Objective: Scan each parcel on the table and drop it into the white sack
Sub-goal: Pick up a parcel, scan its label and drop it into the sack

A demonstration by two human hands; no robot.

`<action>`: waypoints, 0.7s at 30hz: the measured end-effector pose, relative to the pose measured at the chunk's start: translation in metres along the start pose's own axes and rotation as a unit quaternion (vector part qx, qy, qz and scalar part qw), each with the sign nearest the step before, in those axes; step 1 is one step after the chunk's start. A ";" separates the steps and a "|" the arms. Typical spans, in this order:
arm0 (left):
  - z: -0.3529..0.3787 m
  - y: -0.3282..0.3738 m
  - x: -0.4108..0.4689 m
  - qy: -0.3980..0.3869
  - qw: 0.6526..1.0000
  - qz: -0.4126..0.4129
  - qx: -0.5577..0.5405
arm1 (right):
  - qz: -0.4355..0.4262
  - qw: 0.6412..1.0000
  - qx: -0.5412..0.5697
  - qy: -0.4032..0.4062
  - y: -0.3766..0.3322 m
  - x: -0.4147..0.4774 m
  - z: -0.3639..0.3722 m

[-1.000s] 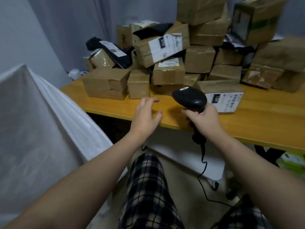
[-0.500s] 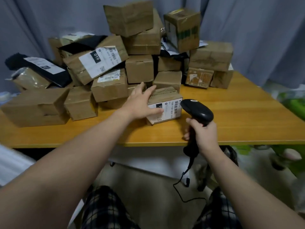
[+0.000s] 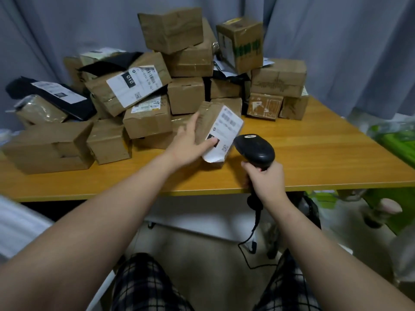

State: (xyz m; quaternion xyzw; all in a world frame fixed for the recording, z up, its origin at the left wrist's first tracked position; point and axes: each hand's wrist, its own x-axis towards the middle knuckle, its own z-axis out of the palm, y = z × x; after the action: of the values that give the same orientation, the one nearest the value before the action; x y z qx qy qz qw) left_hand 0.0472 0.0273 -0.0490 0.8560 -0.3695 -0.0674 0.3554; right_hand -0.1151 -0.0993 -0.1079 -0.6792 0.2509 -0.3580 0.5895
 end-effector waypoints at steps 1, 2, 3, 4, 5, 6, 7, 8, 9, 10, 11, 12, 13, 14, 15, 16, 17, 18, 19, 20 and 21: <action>0.000 -0.009 -0.012 0.023 0.998 -0.009 -0.058 | -0.013 1.000 0.001 -0.006 -0.002 -0.005 0.005; 0.001 -0.019 -0.024 0.042 0.994 -0.017 -0.100 | -0.022 1.000 0.004 -0.013 -0.004 -0.009 0.010; 0.000 -0.028 -0.034 0.056 0.989 -0.027 -0.132 | -0.028 0.999 0.005 -0.024 -0.006 -0.014 0.015; -0.002 -0.035 -0.043 0.069 0.984 -0.041 -0.161 | -0.033 0.999 0.003 -0.038 -0.008 -0.018 0.020; -0.005 -0.042 -0.050 0.080 0.977 -0.052 -0.189 | -0.037 0.998 -0.001 -0.056 -0.011 -0.022 0.025; -0.010 -0.046 -0.057 0.090 0.972 -0.058 -0.211 | -0.040 0.996 -0.003 -0.075 -0.013 -0.025 0.030; -0.014 -0.051 -0.061 0.098 0.968 -0.059 -0.223 | -0.046 0.995 -0.004 -0.093 -0.017 -0.028 0.034; -0.019 -0.055 -0.065 0.099 0.968 -0.057 -0.225 | -0.054 0.992 -0.001 -0.110 -0.020 -0.031 0.038; -0.023 -0.059 -0.068 0.092 0.969 -0.049 -0.222 | -0.061 0.991 0.003 -0.122 -0.023 -0.033 0.042; -0.026 -0.061 -0.070 0.081 0.972 -0.043 -0.216 | -0.068 0.989 0.009 -0.129 -0.025 -0.035 0.046; -0.028 -0.063 -0.072 0.071 0.974 -0.038 -0.210 | -0.073 0.988 0.015 -0.132 -0.027 -0.036 0.049; -0.028 -0.065 -0.073 0.066 0.976 -0.039 -0.204 | -0.074 0.988 0.020 -0.134 -0.028 -0.038 0.052; -0.028 -0.066 -0.074 0.066 0.976 -0.041 -0.204 | -0.073 0.988 0.025 -0.137 -0.029 -0.039 0.055; -0.028 -0.067 -0.074 0.070 0.974 -0.047 -0.210 | -0.070 0.987 0.030 -0.140 -0.029 -0.041 0.057; -0.027 -0.068 -0.073 0.078 0.971 -0.054 -0.220 | -0.067 0.987 0.033 -0.142 -0.029 -0.042 0.059; -0.027 -0.069 -0.073 0.085 0.967 -0.060 -0.233 | -0.065 0.987 0.036 -0.141 -0.028 -0.044 0.060; -0.027 -0.069 -0.072 0.090 0.964 -0.064 -0.241 | -0.063 0.988 0.039 -0.138 -0.026 -0.046 0.062; -0.027 -0.070 -0.071 0.092 0.963 -0.067 -0.243 | -0.057 0.988 0.039 -0.135 -0.025 -0.047 0.063; -0.027 -0.071 -0.070 0.092 0.964 -0.067 -0.241 | -0.052 0.989 0.039 -0.134 -0.024 -0.047 0.064; -0.028 -0.071 -0.070 0.090 0.965 -0.069 -0.236 | -0.046 0.989 0.038 -0.135 -0.024 -0.048 0.065; -0.029 -0.072 -0.069 0.088 0.965 -0.069 -0.236 | -0.044 0.989 0.039 -0.137 -0.023 -0.048 0.066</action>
State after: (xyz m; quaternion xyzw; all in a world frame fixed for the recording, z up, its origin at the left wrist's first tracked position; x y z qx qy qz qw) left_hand 0.0507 0.1250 -0.0855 0.7739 -0.2509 -0.1013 0.5726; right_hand -0.0953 -0.0177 -0.0975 -0.7089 0.1231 -0.2964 0.6281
